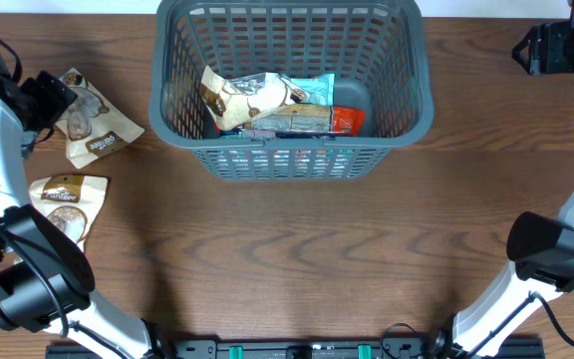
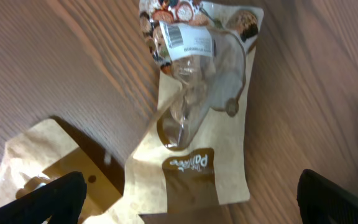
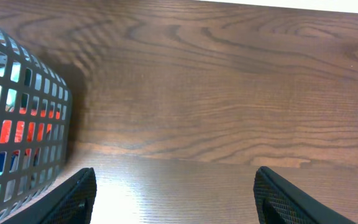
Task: Pack container
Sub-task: 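Lower the left gripper and grasp the second PanTree pouch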
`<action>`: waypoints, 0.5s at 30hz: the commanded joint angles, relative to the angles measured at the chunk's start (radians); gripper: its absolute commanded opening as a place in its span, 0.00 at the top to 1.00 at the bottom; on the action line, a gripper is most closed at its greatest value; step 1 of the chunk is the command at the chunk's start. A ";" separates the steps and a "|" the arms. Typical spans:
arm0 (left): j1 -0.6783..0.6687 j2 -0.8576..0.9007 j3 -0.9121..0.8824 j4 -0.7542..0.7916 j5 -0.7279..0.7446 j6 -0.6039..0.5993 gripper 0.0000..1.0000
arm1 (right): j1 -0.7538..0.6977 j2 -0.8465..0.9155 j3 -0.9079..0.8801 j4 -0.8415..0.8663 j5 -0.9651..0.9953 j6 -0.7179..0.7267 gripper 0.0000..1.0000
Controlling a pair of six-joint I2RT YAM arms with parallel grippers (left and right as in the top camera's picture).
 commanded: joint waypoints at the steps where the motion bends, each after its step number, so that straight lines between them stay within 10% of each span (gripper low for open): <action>1: 0.012 -0.001 -0.004 -0.039 0.063 0.056 0.01 | 0.006 0.009 0.000 -0.003 -0.020 -0.009 0.32; 15: 0.010 -0.003 -0.002 -0.204 0.256 0.222 0.01 | 0.006 0.009 0.000 0.018 -0.066 -0.034 0.32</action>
